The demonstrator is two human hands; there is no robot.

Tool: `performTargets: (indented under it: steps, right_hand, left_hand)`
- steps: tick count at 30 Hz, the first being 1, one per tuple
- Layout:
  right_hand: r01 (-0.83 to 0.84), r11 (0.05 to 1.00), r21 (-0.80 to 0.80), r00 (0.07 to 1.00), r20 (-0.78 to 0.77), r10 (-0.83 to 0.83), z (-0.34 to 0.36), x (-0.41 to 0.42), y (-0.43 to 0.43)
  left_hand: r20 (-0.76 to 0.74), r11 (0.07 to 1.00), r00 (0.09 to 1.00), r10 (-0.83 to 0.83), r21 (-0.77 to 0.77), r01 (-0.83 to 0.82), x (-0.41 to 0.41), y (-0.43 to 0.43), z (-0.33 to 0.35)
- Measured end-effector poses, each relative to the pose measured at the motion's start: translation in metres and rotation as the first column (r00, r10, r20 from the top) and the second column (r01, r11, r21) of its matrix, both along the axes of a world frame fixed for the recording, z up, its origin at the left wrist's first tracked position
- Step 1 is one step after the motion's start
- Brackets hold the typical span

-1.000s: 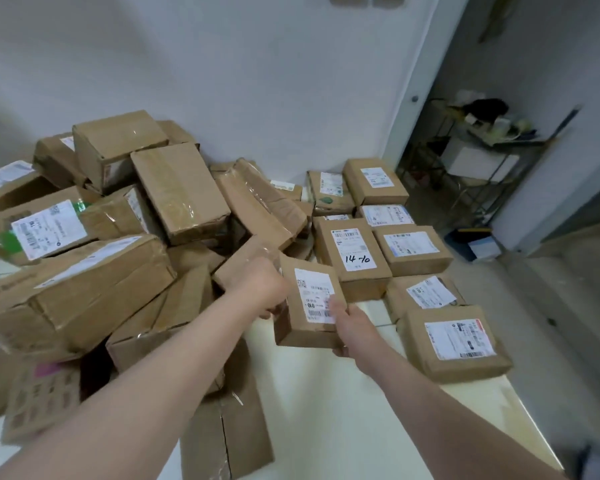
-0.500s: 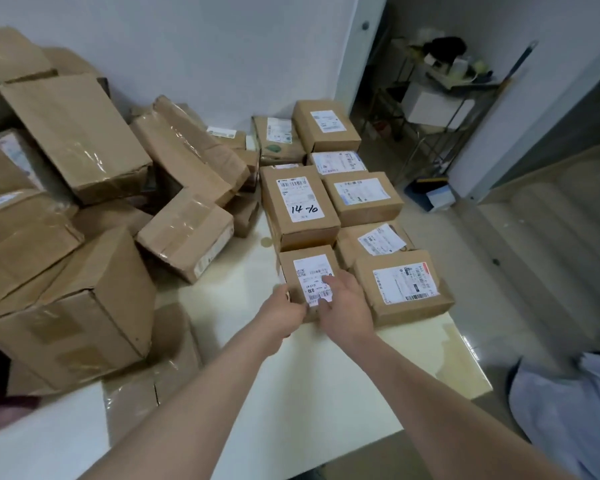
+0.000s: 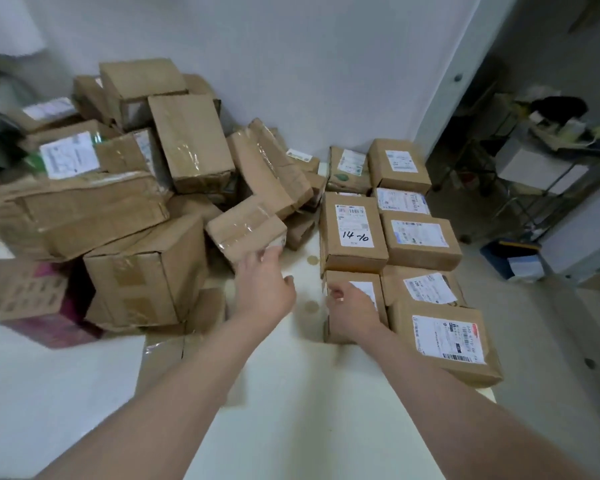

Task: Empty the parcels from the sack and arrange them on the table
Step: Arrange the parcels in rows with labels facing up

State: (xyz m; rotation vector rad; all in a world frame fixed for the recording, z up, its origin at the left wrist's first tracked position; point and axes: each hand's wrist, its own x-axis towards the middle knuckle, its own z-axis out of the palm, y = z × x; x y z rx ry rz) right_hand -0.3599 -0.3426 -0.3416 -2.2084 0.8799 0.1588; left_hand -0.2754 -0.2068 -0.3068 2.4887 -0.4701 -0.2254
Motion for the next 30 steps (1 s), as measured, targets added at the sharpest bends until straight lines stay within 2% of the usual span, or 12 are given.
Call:
performTargets:
  steps: [3,6,8,11,14,16,19,25,28,30]
  right_hand:
    - [-0.001,0.99,0.141,0.999,0.034,-0.003,0.009,0.026,0.023]
    - [-0.044,0.975,0.216,0.997,0.067,0.03,0.013,0.049,0.051]
    - [-0.02,0.948,0.318,0.995,0.103,-0.013,0.016,0.064,0.071]
    - [0.023,0.898,0.44,0.991,0.106,-0.077,0.023,0.083,0.103]
    - [0.041,0.83,0.557,0.991,0.085,-0.107,0.025,0.096,0.135]
    - [0.041,0.803,0.595,0.986,0.106,-0.129,0.027,0.106,0.159]
    - [0.034,0.8,0.598,0.961,0.2,-0.191,0.031,0.117,0.185]
    - [0.1,0.59,0.801,0.871,0.216,-0.441,0.051,0.107,0.181]
    - [0.112,0.536,0.837,0.831,0.217,-0.512,0.051,0.097,0.178]
    - [0.11,0.488,0.866,0.8,0.214,-0.56,0.049,0.087,0.173]
  left_hand:
    - [0.292,0.981,0.954,0.067,0.153,-0.115,0.026,0.035,0.024]
    - [0.458,0.933,0.868,0.192,0.19,-0.306,0.05,0.073,0.042]
    - [0.436,0.884,0.86,0.265,0.246,-0.397,0.063,0.097,0.044]
    - [0.224,0.838,0.901,0.373,0.336,-0.43,0.077,0.13,0.036]
    - [0.041,0.889,0.915,0.402,0.221,-0.401,0.083,0.155,0.028]
    - [0.03,0.921,0.93,0.367,0.13,-0.367,0.085,0.166,0.028]
    - [0.159,0.94,0.936,0.315,0.081,-0.33,0.08,0.178,0.036]
    - [0.349,0.983,0.92,0.178,-0.027,-0.18,0.053,0.184,0.041]
    - [0.419,0.999,0.907,0.042,-0.046,-0.025,0.045,0.179,0.035]
    - [0.514,0.994,0.855,-0.074,-0.028,0.103,0.044,0.176,0.032]
